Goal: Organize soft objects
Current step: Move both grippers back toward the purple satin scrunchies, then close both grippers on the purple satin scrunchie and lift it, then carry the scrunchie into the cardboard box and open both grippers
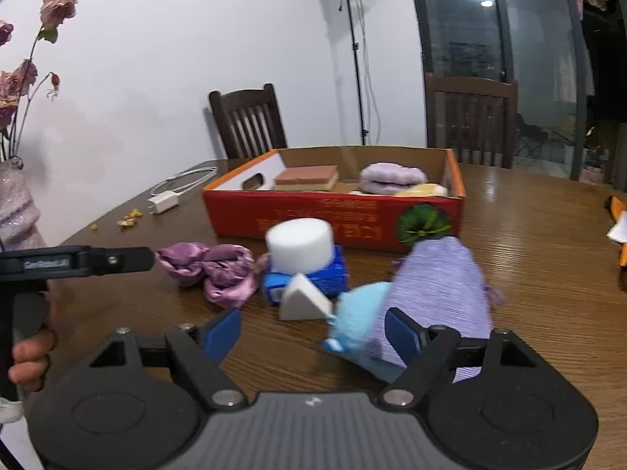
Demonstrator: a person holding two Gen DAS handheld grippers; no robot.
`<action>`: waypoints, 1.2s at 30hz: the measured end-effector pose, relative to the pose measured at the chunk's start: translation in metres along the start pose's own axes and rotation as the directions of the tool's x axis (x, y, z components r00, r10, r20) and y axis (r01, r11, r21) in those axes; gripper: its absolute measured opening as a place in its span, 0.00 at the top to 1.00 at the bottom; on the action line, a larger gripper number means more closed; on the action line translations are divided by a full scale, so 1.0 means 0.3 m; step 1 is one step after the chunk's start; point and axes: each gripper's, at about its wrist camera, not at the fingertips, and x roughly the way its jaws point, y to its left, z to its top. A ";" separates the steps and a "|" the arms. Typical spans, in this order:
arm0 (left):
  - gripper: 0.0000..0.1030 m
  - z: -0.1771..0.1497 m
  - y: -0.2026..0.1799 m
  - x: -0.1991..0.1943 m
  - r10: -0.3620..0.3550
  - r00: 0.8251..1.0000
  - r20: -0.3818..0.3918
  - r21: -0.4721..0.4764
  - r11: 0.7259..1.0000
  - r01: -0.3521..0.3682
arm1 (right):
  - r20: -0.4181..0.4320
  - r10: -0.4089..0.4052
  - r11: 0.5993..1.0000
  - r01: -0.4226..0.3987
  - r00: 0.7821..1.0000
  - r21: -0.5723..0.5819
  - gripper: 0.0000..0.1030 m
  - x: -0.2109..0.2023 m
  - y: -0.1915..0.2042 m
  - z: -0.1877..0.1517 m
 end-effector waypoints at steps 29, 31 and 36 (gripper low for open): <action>0.71 0.006 0.186 0.153 -0.184 0.980 -0.077 -0.188 0.968 0.167 | -0.127 0.121 0.989 -0.131 0.984 -0.075 0.83 0.390 0.235 0.065; 0.71 -0.046 0.155 0.079 -0.207 0.974 -0.089 -0.175 0.966 0.189 | -0.120 0.135 0.984 -0.147 0.984 -0.101 0.84 0.309 0.245 0.034; 0.70 -0.193 0.068 -0.079 -0.303 0.946 -0.115 -0.204 0.939 0.276 | -0.155 0.144 0.982 -0.160 0.977 -0.101 0.81 0.086 0.195 -0.098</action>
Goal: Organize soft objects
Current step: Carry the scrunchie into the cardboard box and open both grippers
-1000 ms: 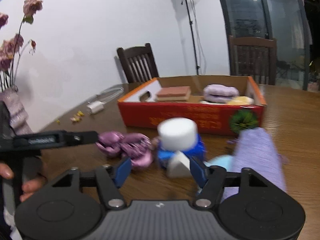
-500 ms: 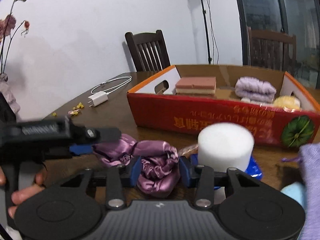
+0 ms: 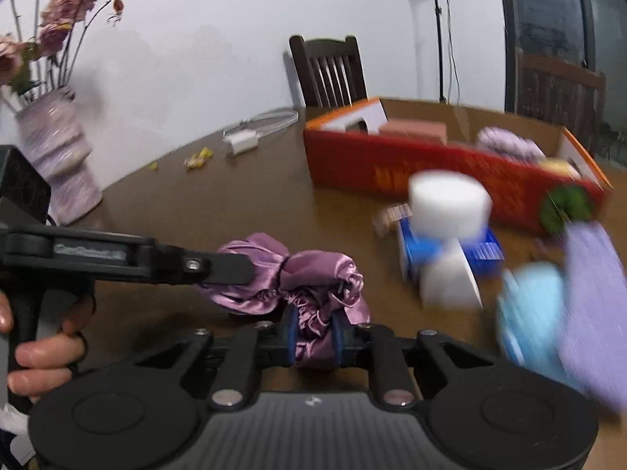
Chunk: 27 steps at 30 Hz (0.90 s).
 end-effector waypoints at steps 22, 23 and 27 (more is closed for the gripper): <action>0.74 -0.068 -0.078 -0.013 0.067 0.998 -0.007 0.168 0.984 -0.065 | 0.089 0.023 0.975 -0.042 0.996 0.219 0.75 -0.052 -0.095 -0.108; 0.76 -0.064 -0.078 -0.009 0.067 0.998 -0.011 0.169 0.983 -0.064 | 0.084 0.027 0.977 -0.044 0.996 0.210 0.81 -0.050 -0.087 -0.106; 0.78 0.014 -0.106 -0.021 0.014 1.000 0.006 0.163 0.987 -0.014 | 0.102 -0.003 0.989 -0.012 0.995 0.148 0.89 -0.077 -0.056 -0.052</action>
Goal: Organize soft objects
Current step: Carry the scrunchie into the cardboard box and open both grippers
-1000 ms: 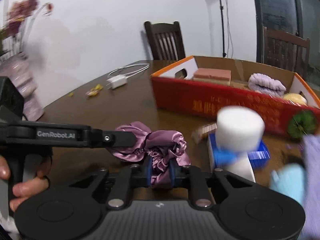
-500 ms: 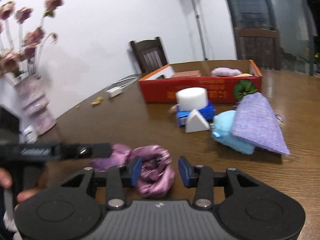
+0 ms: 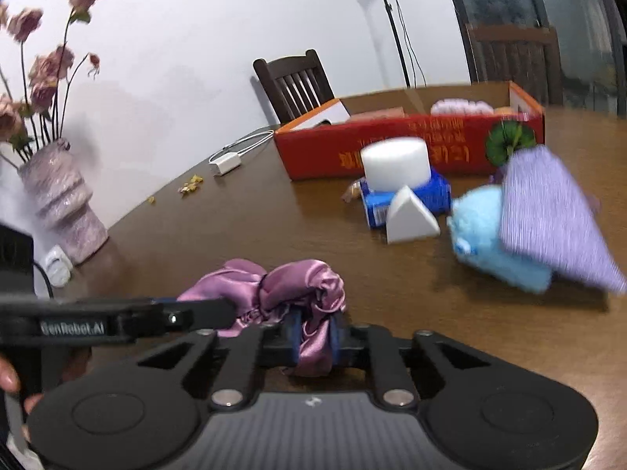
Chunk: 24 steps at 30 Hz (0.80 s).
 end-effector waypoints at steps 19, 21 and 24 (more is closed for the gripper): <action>0.73 0.745 0.200 0.542 0.193 0.981 -0.006 0.084 0.978 -0.192 | -0.078 0.029 0.999 -0.026 0.997 0.042 0.87 0.591 -0.310 0.802; 0.68 0.757 0.235 0.607 0.225 0.974 -0.032 0.118 0.968 -0.220 | -0.129 -0.003 1.000 0.004 0.992 0.009 0.84 0.684 -0.308 0.806; 0.56 0.765 0.276 0.667 0.285 0.956 -0.071 0.113 0.954 -0.277 | -0.204 -0.057 0.998 0.054 0.977 -0.024 0.65 0.785 -0.301 0.797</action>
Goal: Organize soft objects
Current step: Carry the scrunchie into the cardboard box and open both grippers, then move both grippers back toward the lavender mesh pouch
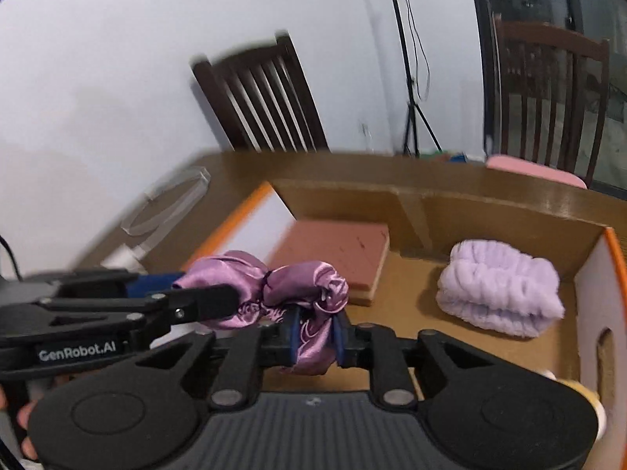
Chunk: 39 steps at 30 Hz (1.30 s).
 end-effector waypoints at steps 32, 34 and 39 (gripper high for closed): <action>0.11 -0.440 -0.385 -0.819 -0.124 0.946 0.299 0.209 0.976 0.062 | 0.376 -0.083 0.993 0.107 0.923 -0.044 0.20 -0.982 0.055 -0.633; 0.09 -0.537 -0.396 -0.838 -0.116 0.952 0.284 0.189 0.980 0.063 | 0.379 -0.099 0.992 0.120 0.920 -0.032 0.20 -0.979 0.073 -0.753; 0.07 -0.675 -0.394 -0.810 -0.099 0.976 0.194 0.150 0.986 0.070 | 0.338 -0.122 0.992 0.120 0.933 0.026 0.19 -0.920 0.069 -0.967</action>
